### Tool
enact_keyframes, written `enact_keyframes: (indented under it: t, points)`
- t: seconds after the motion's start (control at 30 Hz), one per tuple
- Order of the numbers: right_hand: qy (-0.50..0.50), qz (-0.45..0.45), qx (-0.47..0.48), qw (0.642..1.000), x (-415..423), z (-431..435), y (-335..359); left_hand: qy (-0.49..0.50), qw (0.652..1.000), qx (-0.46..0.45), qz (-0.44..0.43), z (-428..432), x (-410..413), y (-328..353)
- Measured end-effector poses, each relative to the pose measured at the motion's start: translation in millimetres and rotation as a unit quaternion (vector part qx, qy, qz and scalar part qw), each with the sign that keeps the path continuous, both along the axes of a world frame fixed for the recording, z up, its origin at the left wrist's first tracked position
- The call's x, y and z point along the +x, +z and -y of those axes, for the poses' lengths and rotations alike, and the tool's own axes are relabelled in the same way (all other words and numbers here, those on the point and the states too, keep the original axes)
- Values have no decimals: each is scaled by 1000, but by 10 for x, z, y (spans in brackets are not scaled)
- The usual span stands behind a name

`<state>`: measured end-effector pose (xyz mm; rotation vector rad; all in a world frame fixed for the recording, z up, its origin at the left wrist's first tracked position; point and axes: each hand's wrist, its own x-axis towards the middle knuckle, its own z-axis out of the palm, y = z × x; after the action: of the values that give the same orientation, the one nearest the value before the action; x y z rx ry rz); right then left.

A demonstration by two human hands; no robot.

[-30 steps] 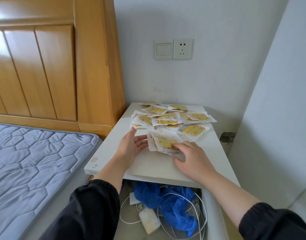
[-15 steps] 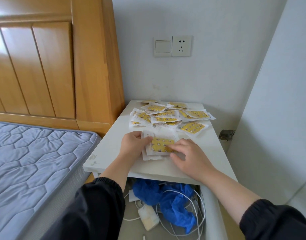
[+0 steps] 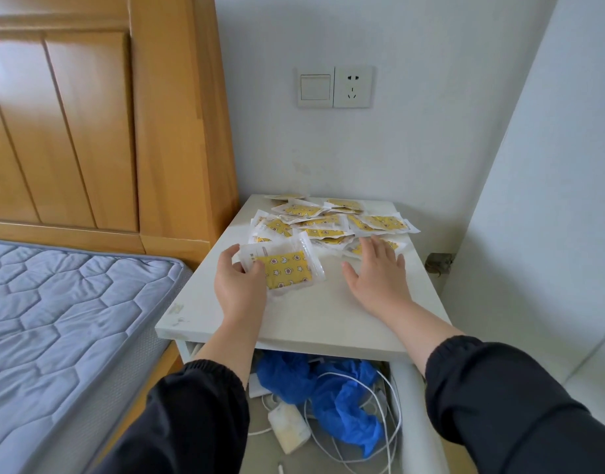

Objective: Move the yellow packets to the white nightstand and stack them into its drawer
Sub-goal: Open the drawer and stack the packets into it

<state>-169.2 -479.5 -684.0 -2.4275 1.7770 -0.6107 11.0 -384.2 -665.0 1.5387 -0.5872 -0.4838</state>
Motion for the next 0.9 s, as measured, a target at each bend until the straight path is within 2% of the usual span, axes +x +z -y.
enact_keyframes:
  t: [0.1, 0.2, 0.37, 0.43, 0.6, 0.73, 0.9]
  points:
    - [-60, -24, 44, 997, 26, 92, -6, -13, 1000, 14, 21, 49, 16, -31]
    - [-51, -35, 19, 998, 46, 77, 2, -20, 999, 26, 29, 87, 34, -45]
    - [12, 91, -85, 992, -13, 111, 32, -66, 995, 44, 59, 125, -2, -76]
    - [0, 104, -110, 988, -70, 253, 41, -79, 993, 49, 69, 147, -16, -82]
    - [-76, 78, -41, 993, -157, 620, 46, -84, 990, 61, 91, 168, -3, -95]
    - [-41, 25, -18, 999, -112, 779, 58, -84, 991, 56, 93, 183, 13, -120]
    - [-2, 67, -21, 998, -83, 842, 55, -81, 991, 54, 94, 198, 16, -137]
